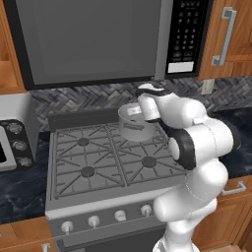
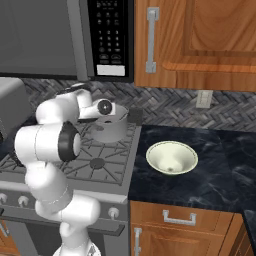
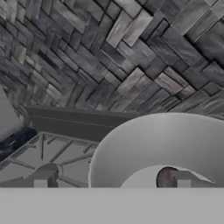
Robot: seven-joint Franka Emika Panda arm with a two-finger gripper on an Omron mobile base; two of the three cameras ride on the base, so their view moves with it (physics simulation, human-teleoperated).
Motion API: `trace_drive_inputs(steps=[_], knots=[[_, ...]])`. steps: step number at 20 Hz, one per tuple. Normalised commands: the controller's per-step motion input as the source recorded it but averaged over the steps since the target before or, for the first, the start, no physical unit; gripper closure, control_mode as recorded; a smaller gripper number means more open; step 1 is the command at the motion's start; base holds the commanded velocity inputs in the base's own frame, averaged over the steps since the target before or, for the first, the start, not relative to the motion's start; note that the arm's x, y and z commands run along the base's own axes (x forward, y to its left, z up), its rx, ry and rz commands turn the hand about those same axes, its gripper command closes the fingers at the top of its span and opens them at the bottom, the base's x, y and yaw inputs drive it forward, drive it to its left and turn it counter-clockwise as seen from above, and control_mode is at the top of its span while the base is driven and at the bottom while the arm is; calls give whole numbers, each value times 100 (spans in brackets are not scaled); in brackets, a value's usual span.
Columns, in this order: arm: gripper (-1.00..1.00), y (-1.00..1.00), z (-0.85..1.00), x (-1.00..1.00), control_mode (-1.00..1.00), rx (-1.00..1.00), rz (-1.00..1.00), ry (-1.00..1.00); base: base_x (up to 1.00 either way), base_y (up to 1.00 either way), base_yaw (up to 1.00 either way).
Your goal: Open the cabinet and move the ladle to the pot. Then close the cabinet.
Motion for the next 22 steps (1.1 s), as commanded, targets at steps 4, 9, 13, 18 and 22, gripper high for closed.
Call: trace_drive_inputs(steps=[4,9,13,18,22], knots=[[-100,0,93,-100,-100,0,0,-12,0,0,0],[-100,0,68,-100,-100,0,0,0,0,0,0],[-100,0,86,-100,-100,0,0,5,0,0,0],[-100,0,100,-100,-100,0,0,18,0,0,0],[-100,0,100,-100,-100,-1,0,25,0,0,0]])
